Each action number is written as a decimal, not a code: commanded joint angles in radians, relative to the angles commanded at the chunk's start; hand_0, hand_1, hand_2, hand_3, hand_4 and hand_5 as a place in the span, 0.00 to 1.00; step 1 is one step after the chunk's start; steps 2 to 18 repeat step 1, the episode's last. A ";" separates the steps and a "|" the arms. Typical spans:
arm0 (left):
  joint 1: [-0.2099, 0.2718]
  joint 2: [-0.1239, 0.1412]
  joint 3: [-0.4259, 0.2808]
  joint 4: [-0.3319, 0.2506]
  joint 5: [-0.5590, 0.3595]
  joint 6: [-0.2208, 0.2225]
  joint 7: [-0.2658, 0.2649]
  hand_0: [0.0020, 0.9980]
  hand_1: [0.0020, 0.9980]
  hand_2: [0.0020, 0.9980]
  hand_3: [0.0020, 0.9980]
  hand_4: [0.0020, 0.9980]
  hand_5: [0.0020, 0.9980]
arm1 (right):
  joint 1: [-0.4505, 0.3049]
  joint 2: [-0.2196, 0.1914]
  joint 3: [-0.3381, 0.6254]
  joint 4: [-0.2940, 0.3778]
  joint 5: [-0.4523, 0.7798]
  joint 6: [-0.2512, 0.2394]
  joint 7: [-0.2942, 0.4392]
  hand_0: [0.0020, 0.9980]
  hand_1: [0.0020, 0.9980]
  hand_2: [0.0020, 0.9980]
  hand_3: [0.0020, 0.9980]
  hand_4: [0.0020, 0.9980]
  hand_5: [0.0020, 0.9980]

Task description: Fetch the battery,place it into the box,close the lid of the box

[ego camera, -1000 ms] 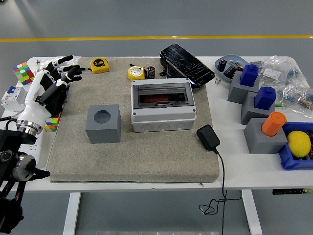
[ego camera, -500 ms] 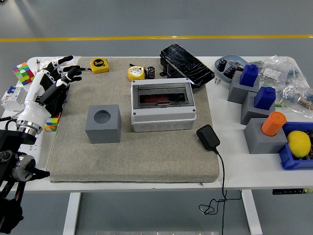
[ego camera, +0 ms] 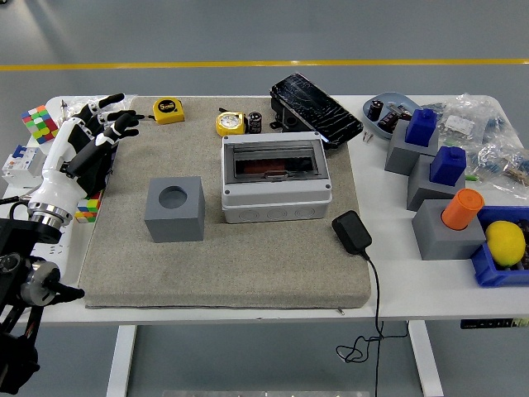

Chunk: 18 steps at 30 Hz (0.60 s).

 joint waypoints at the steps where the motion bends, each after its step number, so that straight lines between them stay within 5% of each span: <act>1: 0.000 0.000 0.000 0.000 0.000 0.000 0.000 0.58 0.63 0.62 0.74 1.00 0.41 | 0.000 0.000 0.000 0.000 0.000 0.000 0.000 0.74 0.71 0.71 0.70 1.00 0.55; 18: 0.000 0.000 0.000 0.000 0.000 0.000 0.000 0.58 0.63 0.62 0.74 1.00 0.41 | 0.000 0.000 0.000 0.000 0.000 0.000 0.000 0.74 0.71 0.71 0.70 1.00 0.55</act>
